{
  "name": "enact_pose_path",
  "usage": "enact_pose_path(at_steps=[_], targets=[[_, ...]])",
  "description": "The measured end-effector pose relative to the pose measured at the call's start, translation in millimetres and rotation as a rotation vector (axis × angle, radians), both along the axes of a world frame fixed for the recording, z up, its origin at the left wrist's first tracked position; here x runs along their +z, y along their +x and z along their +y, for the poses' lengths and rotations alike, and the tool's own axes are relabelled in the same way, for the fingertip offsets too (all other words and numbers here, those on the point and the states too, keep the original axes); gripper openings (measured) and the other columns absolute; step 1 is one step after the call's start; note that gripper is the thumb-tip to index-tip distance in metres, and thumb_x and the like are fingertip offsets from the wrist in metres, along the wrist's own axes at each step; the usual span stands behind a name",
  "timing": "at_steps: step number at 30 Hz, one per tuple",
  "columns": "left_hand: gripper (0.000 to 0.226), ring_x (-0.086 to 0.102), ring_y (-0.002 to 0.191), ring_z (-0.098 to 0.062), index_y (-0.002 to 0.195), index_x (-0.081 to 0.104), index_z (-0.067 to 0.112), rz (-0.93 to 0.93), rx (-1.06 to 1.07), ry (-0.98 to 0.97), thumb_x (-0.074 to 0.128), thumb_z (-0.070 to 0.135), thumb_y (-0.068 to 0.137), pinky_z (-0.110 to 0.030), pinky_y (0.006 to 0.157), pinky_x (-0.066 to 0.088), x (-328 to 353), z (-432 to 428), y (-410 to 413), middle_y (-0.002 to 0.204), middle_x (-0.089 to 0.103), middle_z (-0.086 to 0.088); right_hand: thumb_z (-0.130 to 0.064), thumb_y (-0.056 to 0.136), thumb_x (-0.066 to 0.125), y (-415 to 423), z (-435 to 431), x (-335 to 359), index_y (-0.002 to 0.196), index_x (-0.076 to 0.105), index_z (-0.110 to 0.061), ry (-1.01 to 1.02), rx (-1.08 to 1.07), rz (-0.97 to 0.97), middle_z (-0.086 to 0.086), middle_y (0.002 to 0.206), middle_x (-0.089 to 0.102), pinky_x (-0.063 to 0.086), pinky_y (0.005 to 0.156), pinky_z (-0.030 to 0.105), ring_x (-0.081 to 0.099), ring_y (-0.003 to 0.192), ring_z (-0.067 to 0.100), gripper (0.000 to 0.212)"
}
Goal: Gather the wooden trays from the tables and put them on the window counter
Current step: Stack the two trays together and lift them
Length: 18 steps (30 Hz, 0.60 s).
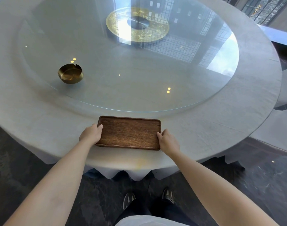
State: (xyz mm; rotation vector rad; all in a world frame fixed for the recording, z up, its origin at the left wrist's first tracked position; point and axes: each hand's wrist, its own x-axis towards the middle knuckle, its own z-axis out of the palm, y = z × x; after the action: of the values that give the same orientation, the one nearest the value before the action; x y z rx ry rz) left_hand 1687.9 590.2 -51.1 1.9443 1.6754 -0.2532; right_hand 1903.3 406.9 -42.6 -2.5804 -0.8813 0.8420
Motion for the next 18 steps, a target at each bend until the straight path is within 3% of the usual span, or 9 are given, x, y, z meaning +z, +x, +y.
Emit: enact_pose_path(at_steps=[5,10,13,18], targets=[[0.057,0.052,0.115,-0.037,0.122,0.049,-0.001,-0.192,0.1,-0.128,0.044,0.047,0.092,-0.039,0.092,0.041,-1.8,0.6,-1.9,0.125,0.056,-0.021,-0.042,0.091,0.048,-0.8,7.1,0.2,0.115,0.045,0.002,0.061,-0.315,0.327,0.014,0.102,0.053,0.051,0.088,0.046,0.052,0.089,0.027,0.05],[0.049,0.056,0.099,-0.031,0.1,0.056,0.005,-0.326,0.14,-0.218,0.06,0.051,0.082,-0.034,0.082,0.041,-1.5,-3.4,-6.2,0.1,0.06,-0.011,-0.046,0.087,0.055,0.2,11.3,6.2,0.112,0.055,0.005,0.02,-0.281,0.459,0.018,0.103,0.062,0.046,0.071,0.033,0.058,0.091,0.027,0.058],[0.042,0.053,0.088,-0.027,0.09,0.055,0.011,-0.332,0.12,-0.194,0.063,0.051,0.08,-0.032,0.078,0.041,0.0,-9.3,-7.7,0.092,0.058,-0.008,-0.042,0.085,0.06,-0.6,9.6,8.1,0.108,0.056,0.002,0.042,-0.304,0.512,0.01,0.095,0.056,0.045,0.063,0.027,0.053,0.086,0.021,0.05],[0.061,0.059,0.097,-0.032,0.104,0.06,0.001,-0.304,0.105,-0.195,0.063,0.056,0.077,-0.038,0.085,0.047,-4.0,-20.1,-13.9,0.101,0.064,-0.014,-0.036,0.085,0.061,-0.6,-7.6,4.9,0.097,0.055,-0.006,0.109,-0.353,0.609,0.008,0.095,0.059,0.044,0.059,0.022,0.057,0.08,0.017,0.033]])
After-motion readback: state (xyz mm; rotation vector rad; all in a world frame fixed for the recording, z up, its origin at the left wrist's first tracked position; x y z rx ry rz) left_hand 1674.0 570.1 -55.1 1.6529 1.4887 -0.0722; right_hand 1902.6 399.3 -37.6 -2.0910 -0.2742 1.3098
